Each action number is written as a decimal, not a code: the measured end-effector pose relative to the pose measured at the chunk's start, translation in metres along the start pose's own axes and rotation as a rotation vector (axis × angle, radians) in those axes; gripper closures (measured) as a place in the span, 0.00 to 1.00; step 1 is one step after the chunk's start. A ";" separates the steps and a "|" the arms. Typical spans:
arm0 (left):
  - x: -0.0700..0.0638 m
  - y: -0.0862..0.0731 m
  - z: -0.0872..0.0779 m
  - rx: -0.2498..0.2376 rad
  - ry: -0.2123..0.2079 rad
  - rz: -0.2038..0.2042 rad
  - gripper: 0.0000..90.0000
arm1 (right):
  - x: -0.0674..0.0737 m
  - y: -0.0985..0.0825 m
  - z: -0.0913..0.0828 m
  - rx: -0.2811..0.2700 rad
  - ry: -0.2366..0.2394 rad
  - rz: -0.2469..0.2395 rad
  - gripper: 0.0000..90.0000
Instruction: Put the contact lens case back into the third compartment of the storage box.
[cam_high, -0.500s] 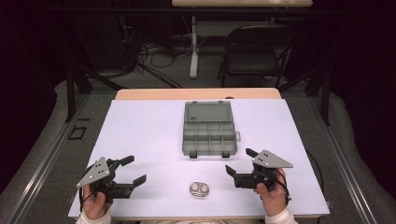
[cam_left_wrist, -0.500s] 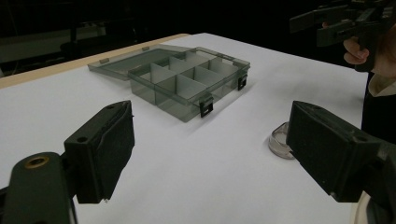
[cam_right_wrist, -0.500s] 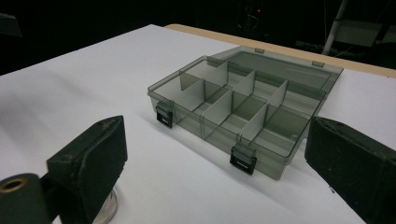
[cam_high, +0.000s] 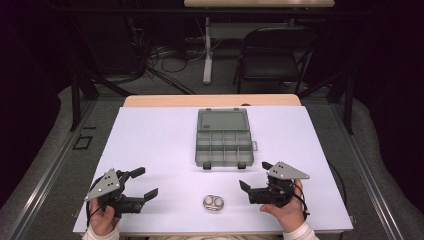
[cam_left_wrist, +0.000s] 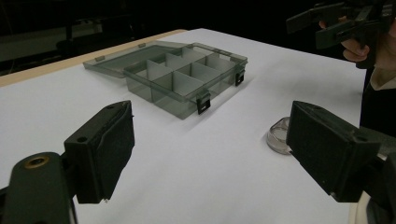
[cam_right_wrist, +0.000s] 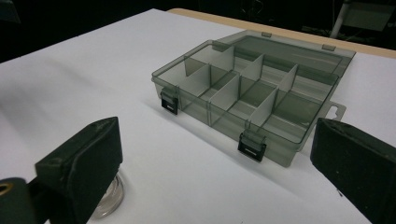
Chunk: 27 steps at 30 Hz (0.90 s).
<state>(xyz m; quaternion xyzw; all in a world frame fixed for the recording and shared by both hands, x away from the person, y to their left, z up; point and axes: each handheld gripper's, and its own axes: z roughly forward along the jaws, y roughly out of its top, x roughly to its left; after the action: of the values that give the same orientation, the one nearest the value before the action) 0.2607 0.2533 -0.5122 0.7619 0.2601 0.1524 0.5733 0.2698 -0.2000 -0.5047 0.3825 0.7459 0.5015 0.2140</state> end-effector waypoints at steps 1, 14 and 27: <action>0.000 0.000 0.000 0.000 -0.002 0.003 0.18 | 0.001 0.000 0.001 0.005 -0.002 -0.005 0.03; -0.002 0.000 0.001 0.014 -0.010 0.014 0.18 | 0.007 -0.003 0.005 0.077 0.022 -0.047 0.13; -0.006 -0.001 -0.002 0.023 -0.005 0.028 0.18 | 0.019 0.000 0.014 0.168 0.098 -0.127 0.16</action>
<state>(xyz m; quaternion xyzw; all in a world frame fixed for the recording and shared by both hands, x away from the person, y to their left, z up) 0.2542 0.2514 -0.5118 0.7725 0.2497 0.1553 0.5629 0.2678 -0.1776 -0.5094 0.3261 0.8177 0.4406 0.1757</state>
